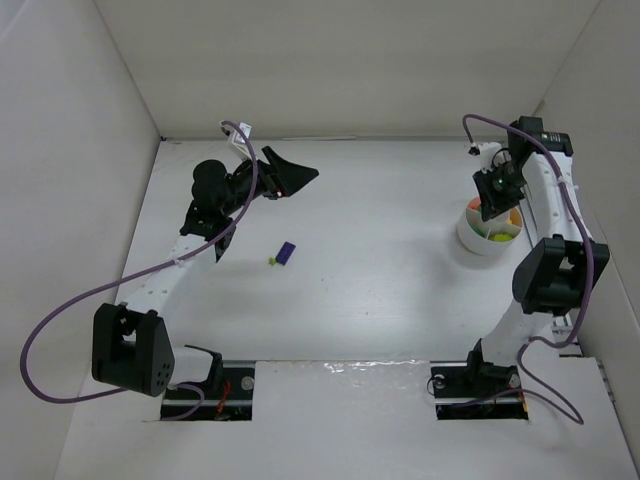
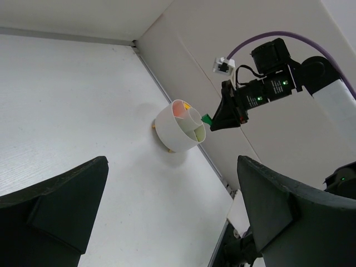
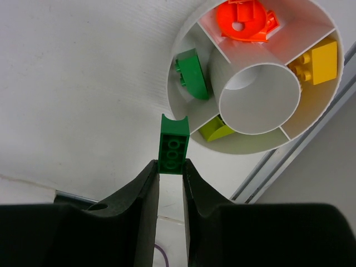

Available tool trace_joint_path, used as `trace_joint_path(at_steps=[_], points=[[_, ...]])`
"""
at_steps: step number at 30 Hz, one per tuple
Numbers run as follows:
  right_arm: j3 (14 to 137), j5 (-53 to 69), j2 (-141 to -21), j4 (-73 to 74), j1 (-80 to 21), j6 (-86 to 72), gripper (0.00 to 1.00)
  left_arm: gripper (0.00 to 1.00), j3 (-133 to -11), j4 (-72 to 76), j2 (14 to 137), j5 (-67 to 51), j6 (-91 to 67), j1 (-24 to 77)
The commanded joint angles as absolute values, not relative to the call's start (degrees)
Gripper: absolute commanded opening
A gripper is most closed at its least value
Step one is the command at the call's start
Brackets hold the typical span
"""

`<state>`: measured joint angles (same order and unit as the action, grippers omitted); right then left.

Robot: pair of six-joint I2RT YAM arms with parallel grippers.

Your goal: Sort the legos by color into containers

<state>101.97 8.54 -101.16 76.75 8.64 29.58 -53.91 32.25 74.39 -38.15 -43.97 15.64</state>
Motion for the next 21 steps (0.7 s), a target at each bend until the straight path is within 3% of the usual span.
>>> trace_joint_path(at_steps=[1, 21], points=[[105.3, 6.7, -101.0, 78.9, 8.6, 29.8, 0.01, 1.0, -53.3, 34.0, 72.0, -39.0, -43.3, 15.3], [102.1, 1.9, -105.9, 78.9, 6.4, 29.2, 0.02, 1.0, -54.3, 31.1, 72.5, -38.4, -41.7, 15.3]])
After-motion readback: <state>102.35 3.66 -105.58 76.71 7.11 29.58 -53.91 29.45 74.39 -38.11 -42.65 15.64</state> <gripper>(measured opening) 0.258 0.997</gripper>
